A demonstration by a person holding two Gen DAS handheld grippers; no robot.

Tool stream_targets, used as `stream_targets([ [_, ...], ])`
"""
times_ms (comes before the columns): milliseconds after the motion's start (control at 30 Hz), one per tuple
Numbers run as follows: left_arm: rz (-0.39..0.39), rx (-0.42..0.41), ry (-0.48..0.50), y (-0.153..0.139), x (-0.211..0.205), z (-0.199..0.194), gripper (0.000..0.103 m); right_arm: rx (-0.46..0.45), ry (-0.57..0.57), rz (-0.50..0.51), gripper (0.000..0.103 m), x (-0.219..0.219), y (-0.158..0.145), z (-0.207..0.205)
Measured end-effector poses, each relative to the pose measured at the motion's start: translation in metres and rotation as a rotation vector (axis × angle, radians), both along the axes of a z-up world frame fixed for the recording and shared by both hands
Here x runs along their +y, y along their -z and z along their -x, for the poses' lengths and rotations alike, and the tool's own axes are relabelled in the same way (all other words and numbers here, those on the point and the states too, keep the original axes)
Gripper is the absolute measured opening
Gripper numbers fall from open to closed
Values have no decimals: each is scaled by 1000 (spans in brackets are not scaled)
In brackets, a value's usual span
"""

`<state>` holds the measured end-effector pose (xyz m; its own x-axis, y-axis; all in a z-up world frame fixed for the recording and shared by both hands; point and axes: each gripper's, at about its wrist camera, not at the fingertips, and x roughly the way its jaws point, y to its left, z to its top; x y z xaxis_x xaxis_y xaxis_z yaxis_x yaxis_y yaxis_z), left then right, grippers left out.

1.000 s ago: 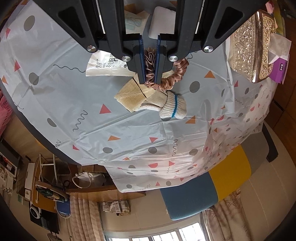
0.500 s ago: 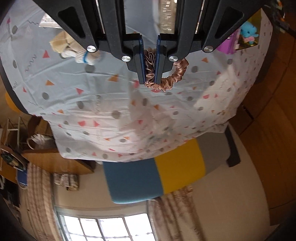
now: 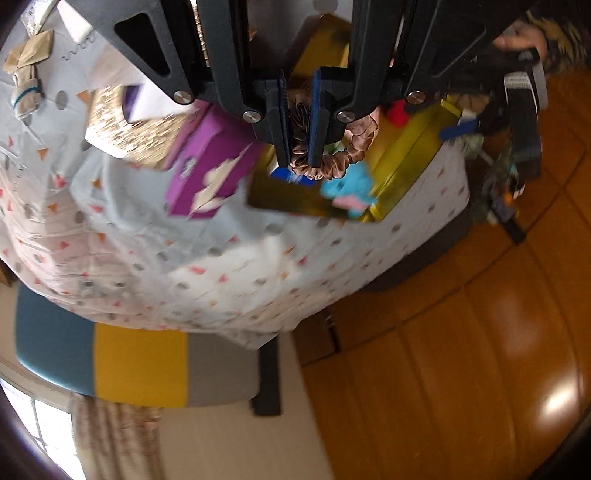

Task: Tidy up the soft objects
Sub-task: 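Carry the brown scrunchie with the right gripper and drop it into the tray, then move the right gripper back to the pile and grasp the white wipes pack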

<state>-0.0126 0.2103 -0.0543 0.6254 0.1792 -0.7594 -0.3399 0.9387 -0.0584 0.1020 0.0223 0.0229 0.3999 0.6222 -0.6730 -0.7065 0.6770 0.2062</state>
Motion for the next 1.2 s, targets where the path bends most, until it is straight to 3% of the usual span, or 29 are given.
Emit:
stream_targets([
  [333,-6,-7,-46,1,10,6,84,66,-109,239,11,48,84,42],
  [433,-20,-10,-39,1,8,7,84,53,-92,282,16,52,100,44],
  [467,-25,-13,-34,0,7,8,84,52,-83,284,22,52,103,44],
  [567,-33,-15,-31,0,5,9,84,61,-67,267,31,48,105,44],
  [800,-36,-10,-14,0,0,9,84,24,-44,237,40,38,93,50],
  [1200,-56,-19,43,-5,-17,9,84,-31,66,154,41,-18,58,52],
])
